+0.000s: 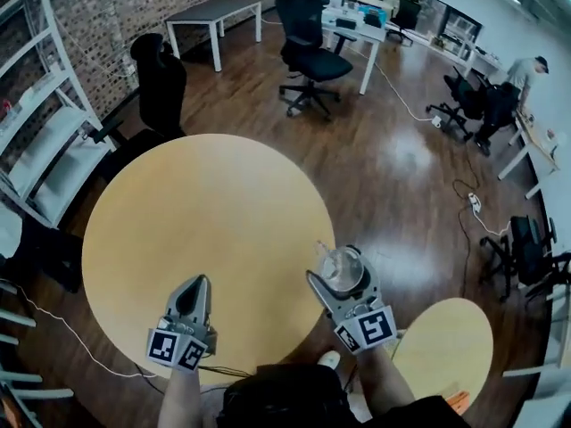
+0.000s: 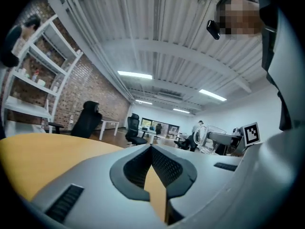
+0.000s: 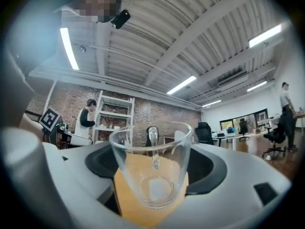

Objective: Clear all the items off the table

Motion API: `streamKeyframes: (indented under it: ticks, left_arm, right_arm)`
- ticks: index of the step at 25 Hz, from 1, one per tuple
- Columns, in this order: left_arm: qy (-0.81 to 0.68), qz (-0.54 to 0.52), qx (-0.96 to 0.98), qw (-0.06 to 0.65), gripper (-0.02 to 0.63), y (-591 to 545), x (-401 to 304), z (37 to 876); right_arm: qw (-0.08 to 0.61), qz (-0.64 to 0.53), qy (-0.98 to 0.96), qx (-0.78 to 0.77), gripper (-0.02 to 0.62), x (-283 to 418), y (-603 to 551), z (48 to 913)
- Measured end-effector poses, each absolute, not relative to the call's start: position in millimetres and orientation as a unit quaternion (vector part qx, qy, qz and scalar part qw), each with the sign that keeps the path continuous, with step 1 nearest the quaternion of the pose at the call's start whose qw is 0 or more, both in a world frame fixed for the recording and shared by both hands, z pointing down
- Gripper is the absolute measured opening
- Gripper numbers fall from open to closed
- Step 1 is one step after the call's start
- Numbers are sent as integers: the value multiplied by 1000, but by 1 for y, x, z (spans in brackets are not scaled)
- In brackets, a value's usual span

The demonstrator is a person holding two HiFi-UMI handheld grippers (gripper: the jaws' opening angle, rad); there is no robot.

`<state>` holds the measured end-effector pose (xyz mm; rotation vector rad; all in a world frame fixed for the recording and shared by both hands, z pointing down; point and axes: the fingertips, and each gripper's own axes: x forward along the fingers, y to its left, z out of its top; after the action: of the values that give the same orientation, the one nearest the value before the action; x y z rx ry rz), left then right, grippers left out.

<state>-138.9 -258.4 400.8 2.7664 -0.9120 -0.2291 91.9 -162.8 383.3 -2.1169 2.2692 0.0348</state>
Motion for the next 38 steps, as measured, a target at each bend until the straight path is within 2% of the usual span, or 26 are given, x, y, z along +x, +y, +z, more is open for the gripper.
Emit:
streamKeyframes:
  ticks: [7,12,21,38]
  left_arm:
    - [-417,-98,896,114,-8,-282,-254,411]
    - [-467,-112,871,106,-8,-284,-294,411]
    - [-527,-103,836,113,-8,-290,-321,425]
    - [-590,-52,783,189,-8,-336,-290,522]
  right_arm:
    - [8,3,795,-606,405,3,-241,394]
    - [2,-16,818,-576,405,-21,-277,406]
    - [-19,-32,840,-541,405,-29,-338,437]
    - [-79,-113,857,-497,405,-11,-442,575]
